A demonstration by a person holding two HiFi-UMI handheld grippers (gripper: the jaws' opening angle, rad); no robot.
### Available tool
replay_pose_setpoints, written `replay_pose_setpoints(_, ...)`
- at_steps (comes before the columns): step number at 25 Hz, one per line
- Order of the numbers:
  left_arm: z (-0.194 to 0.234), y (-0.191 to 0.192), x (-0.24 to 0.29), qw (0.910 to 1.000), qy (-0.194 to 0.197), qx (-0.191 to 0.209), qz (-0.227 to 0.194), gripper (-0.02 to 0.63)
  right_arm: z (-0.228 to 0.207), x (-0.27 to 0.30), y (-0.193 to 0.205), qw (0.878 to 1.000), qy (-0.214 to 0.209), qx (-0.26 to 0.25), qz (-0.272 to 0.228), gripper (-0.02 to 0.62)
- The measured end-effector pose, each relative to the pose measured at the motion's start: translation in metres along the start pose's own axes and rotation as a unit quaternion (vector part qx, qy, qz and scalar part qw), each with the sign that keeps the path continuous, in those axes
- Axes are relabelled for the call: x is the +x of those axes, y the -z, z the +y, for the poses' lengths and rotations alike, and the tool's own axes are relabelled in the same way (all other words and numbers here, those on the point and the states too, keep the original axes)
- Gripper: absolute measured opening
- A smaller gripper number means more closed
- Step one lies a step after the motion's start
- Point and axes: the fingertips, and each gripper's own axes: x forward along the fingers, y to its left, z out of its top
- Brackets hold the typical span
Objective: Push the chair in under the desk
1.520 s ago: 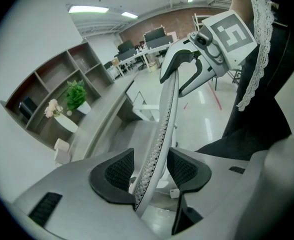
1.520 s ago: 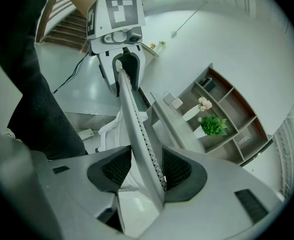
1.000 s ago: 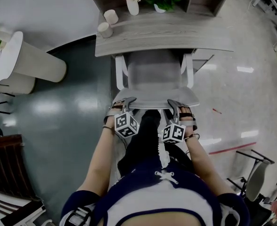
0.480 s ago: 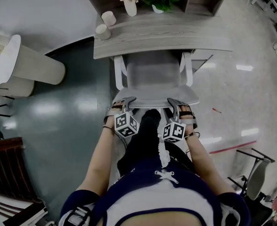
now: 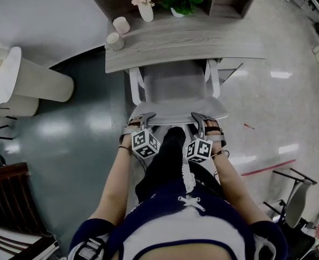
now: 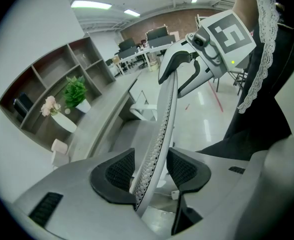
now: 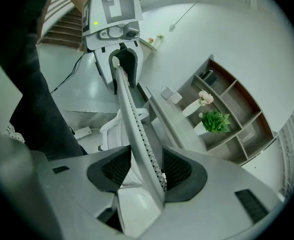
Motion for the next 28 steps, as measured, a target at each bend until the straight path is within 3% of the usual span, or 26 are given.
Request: replay_pose_setpoints(28,0.024,-0.007,0.013,0.9999,0.015,0.001,-0.001,0.196,-0.026,0.021,0.002,0.999,-0.027,0.015,0.016,0.169)
